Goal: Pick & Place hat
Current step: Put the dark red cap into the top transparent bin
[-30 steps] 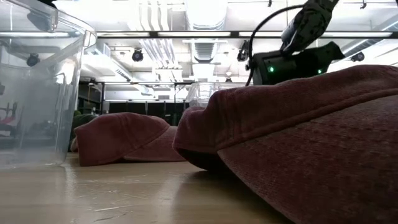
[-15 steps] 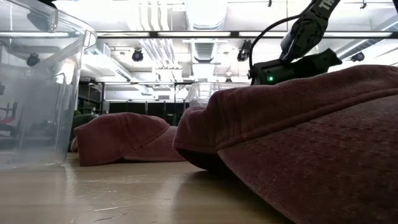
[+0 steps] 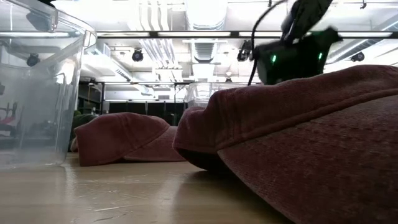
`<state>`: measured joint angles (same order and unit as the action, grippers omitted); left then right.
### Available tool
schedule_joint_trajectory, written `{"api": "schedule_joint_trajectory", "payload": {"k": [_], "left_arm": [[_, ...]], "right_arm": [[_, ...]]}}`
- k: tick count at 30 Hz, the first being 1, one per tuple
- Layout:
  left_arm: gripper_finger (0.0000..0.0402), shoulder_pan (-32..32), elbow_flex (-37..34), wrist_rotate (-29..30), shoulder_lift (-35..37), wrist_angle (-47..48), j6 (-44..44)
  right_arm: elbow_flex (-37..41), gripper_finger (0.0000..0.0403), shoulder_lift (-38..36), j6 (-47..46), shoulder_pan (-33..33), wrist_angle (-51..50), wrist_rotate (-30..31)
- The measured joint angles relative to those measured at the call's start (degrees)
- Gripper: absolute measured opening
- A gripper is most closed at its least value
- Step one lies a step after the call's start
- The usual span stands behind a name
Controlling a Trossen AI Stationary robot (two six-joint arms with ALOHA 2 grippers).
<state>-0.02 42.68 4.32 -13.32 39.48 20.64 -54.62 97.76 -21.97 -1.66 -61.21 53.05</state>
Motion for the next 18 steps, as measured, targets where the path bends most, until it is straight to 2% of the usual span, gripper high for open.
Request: {"api": "schedule_joint_trajectory", "payload": {"k": [10,15,18], "left_arm": [[0.0,0.01,0.0,0.02,0.0,-0.02,-0.02],[0.0,-0.01,0.0,0.0,0.0,-0.01,-0.02],[0.0,-0.01,0.0,0.0,0.0,0.0,-0.02]], "right_arm": [[-7.65,0.0013,-12.72,-3.34,2.21,-20.41,-0.55],[-15.99,0.0013,-16.38,-2.31,3.7,-26.78,0.71],[-22.25,0.0012,-16.94,2.13,4.59,-28.94,2.73]]}}
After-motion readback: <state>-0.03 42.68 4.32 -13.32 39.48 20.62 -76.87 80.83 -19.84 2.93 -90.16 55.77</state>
